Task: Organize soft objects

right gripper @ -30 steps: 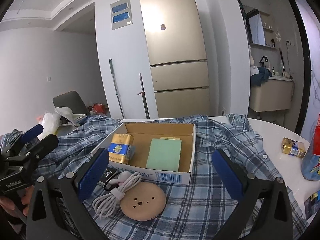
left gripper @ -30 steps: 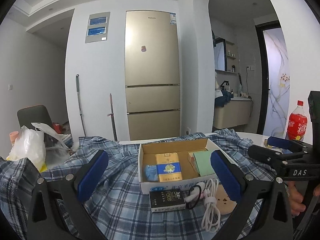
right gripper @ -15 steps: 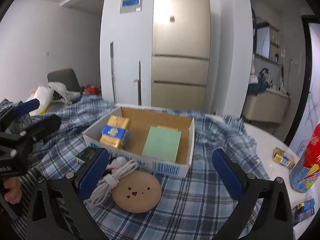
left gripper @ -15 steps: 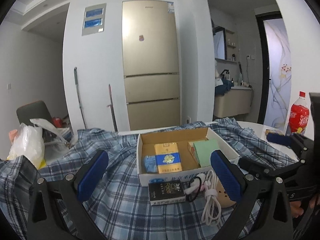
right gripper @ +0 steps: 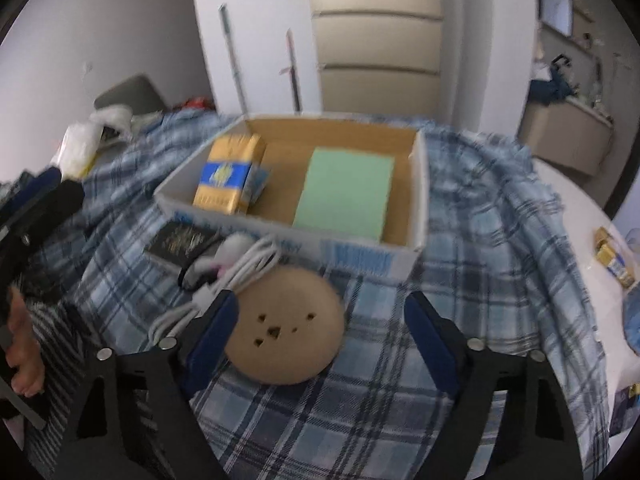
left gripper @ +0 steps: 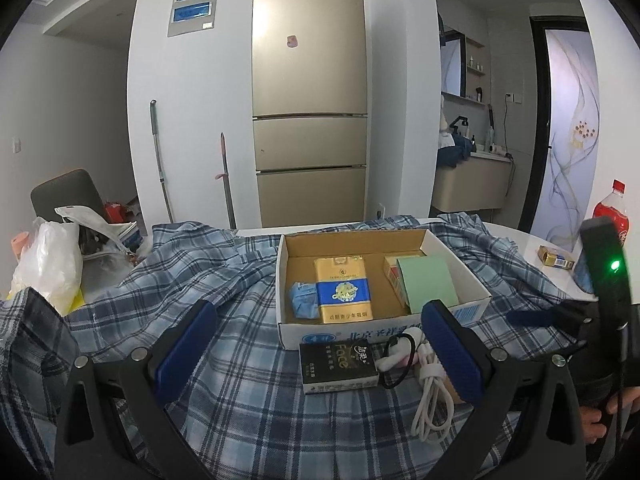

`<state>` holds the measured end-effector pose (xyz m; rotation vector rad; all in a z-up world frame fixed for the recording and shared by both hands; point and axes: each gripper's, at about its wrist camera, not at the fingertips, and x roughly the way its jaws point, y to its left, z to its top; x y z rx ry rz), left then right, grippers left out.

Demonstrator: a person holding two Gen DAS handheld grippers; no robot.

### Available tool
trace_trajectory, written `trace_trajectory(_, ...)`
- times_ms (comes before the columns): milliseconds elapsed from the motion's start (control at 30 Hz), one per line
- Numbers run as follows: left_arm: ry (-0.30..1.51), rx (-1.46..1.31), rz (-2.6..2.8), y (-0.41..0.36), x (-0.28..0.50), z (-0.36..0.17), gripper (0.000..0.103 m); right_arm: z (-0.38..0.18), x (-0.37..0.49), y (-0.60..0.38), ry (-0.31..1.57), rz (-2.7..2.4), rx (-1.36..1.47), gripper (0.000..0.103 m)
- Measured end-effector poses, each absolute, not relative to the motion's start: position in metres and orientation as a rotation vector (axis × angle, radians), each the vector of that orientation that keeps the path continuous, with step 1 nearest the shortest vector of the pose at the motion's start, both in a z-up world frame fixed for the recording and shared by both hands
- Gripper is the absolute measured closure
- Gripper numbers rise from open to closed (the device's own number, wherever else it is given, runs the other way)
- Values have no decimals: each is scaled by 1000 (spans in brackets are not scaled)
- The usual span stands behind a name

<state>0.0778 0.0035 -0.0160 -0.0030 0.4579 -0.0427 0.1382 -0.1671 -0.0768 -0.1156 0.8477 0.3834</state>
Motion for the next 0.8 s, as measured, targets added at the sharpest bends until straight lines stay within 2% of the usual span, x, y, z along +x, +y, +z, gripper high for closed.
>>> trace_trajectory(333,526,-56,-63,13,84,-19,0,-100,141,-148,975,503,-169,21)
trace_trajectory(800,589,-106,-41,23,95,-27,0,-104,144,-144,980,493,-190,19)
